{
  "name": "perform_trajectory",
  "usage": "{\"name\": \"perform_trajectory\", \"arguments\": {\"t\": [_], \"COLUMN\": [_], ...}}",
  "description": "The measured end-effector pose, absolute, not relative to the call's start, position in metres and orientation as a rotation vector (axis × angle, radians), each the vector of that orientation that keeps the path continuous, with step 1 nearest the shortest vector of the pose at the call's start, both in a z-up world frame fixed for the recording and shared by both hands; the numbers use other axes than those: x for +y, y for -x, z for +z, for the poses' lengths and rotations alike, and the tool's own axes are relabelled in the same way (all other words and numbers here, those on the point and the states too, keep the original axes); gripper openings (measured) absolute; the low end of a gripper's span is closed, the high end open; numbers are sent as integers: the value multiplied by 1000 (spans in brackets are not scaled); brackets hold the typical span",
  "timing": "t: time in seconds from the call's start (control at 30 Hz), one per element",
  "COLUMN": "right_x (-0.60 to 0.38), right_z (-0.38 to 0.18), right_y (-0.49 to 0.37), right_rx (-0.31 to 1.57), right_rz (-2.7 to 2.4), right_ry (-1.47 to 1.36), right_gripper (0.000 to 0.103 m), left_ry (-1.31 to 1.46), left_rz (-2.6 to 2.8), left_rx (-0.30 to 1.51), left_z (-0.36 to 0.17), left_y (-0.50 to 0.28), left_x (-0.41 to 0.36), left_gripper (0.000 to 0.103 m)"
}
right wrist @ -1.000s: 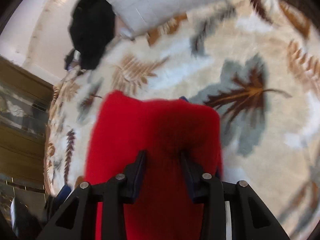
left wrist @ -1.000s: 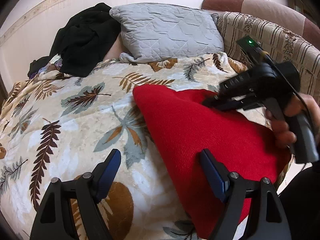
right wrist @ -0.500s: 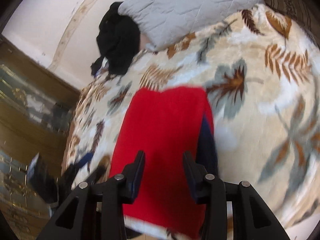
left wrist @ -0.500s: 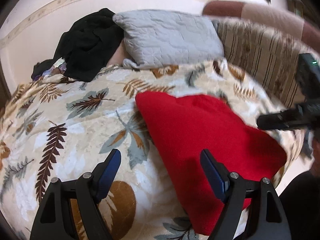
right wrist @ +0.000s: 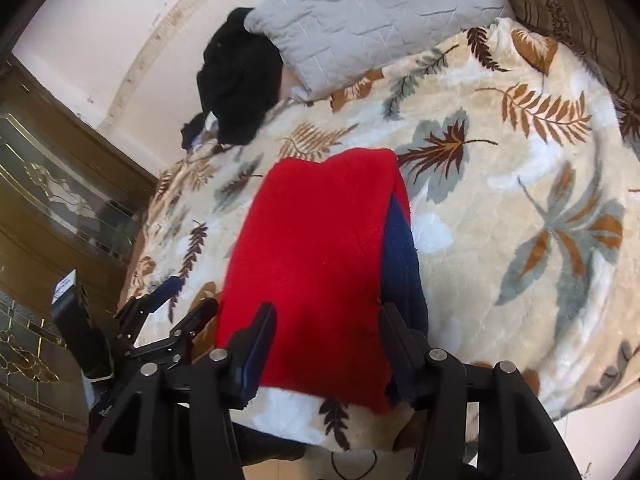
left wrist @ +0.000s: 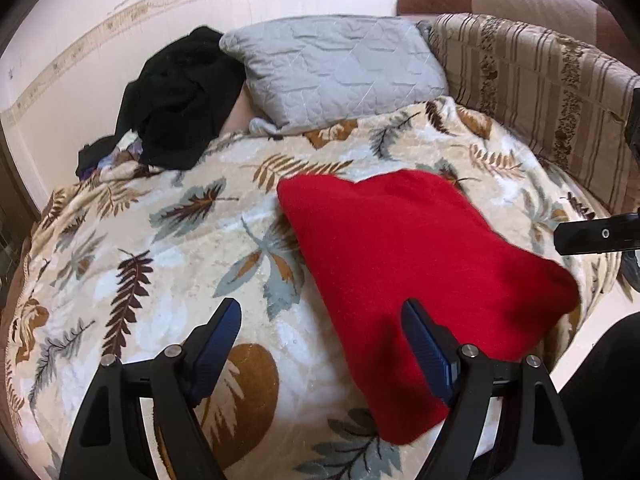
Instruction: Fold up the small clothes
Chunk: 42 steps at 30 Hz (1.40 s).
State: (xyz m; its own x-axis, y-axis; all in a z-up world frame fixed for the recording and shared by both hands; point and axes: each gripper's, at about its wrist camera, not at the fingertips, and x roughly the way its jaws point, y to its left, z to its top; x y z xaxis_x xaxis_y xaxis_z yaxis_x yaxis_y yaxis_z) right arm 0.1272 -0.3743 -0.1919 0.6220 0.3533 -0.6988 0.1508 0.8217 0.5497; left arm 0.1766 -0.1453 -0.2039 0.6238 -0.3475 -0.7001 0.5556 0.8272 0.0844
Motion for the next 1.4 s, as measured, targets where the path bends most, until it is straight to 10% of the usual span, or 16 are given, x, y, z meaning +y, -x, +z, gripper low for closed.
{"name": "perform_trajectory", "arguments": {"t": [1.4], "right_x": [-354], "right_z": [-157], "right_y": [-105], "right_rx": [831], "right_rz": [212], "right_ry": [-563], "right_gripper": [65], "left_ry": [-223], "left_rz": [-470], "left_rx": [686], "left_z": [-165], "left_y": [-159], "left_x": [-112], "left_gripper": [88]}}
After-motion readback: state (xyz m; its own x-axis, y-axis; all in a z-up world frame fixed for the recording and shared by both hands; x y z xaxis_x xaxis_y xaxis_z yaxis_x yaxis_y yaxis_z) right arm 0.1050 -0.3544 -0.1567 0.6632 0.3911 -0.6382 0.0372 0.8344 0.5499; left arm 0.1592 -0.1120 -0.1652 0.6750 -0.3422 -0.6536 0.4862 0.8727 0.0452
